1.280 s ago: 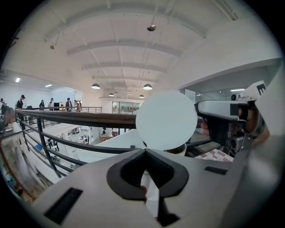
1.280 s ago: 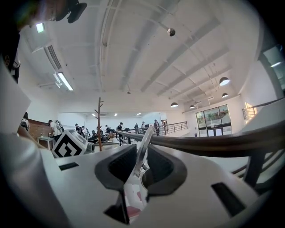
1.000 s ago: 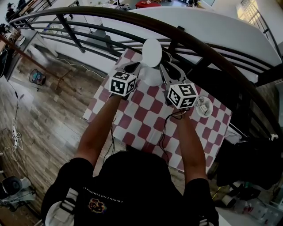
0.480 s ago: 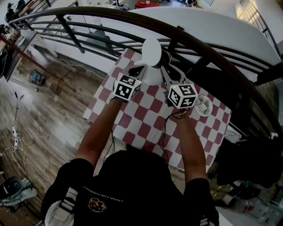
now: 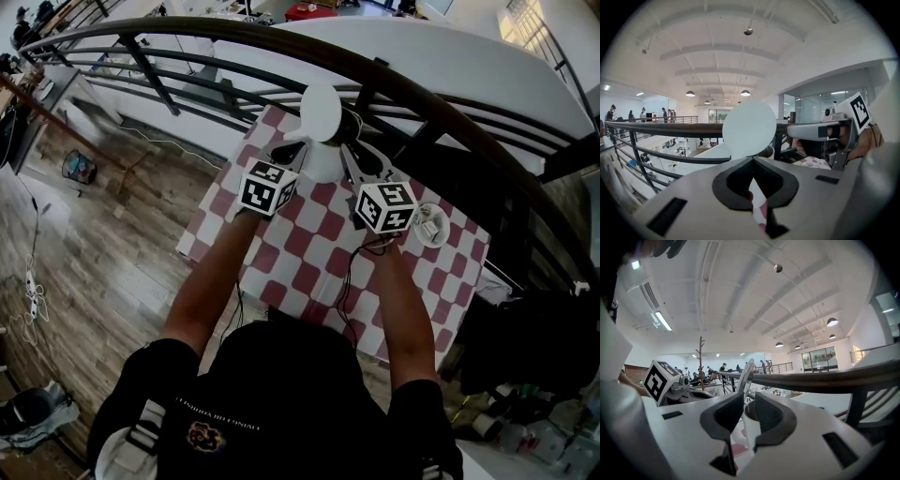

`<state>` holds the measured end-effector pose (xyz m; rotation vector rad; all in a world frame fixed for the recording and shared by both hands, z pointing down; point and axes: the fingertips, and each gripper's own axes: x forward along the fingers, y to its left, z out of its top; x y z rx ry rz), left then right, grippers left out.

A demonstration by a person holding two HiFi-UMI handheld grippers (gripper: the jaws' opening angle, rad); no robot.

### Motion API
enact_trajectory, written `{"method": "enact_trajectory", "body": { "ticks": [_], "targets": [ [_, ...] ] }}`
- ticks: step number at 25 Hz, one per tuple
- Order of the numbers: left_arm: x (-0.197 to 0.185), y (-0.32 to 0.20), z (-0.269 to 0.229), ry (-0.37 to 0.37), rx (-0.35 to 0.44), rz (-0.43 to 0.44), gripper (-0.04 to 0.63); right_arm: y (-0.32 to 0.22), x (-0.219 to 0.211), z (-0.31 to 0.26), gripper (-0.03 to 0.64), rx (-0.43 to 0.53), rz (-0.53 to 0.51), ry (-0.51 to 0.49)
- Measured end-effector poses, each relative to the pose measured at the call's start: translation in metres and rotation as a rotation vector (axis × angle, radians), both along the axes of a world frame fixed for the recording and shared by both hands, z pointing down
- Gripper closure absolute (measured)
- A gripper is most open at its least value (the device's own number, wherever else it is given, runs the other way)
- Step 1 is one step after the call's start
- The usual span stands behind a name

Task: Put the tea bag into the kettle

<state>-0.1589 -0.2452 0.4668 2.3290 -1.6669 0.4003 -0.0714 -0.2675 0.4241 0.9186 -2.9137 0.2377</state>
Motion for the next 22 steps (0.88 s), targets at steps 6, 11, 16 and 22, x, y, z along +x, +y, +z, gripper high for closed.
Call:
{"method": "enact_trajectory", "body": {
  "ticks": [6, 11, 16, 22],
  "targets": [
    [0.004, 0.000, 0.000, 0.000, 0.001, 0.003, 0.597, 0.000, 0.004, 0.002, 0.532, -0.004, 0.007, -0.002],
    [0.010, 0.000, -0.001, -0.004, -0.001, 0.015, 0.597, -0.002, 0.011, 0.000, 0.532, -0.002, 0.021, -0.003],
    [0.019, 0.000, -0.001, -0.006, 0.001, 0.031, 0.597, 0.000, 0.019, 0.003, 0.532, -0.006, 0.038, -0.005],
    [0.037, -0.004, 0.001, -0.007, -0.003, 0.064, 0.597, 0.001, 0.038, 0.008, 0.532, -0.014, 0.070, -0.003]
  ]
}}
